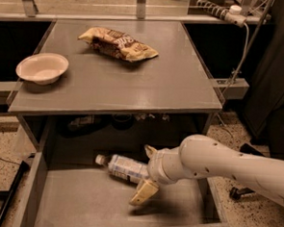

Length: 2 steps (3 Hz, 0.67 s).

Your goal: Pick blue plastic bottle from top drawer and place on counter

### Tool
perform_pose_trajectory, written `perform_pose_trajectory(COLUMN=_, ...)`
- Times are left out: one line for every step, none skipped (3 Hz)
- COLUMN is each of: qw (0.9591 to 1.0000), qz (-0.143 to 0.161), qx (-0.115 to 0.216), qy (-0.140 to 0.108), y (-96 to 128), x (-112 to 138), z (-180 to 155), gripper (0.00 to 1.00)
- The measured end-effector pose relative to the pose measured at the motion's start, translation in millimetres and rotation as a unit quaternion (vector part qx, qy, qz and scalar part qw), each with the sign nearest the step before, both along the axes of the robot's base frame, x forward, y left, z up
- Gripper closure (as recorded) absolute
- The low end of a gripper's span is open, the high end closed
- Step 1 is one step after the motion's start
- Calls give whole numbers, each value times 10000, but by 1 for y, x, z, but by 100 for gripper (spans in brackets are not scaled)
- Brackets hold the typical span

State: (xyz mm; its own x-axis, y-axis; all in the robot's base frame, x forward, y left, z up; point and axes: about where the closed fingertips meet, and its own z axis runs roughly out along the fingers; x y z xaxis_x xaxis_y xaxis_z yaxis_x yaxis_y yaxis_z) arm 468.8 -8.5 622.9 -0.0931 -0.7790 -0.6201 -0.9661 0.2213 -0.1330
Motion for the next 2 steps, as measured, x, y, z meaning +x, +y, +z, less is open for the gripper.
perform_pose_trajectory(qw=9997, qz=-142, qx=-87, qy=170, y=-2, x=6, z=-16, gripper=19)
perform_pose_trajectory(qw=9997, qz=-150, qx=-88, qy=178, y=-2, x=6, z=-16, gripper=42)
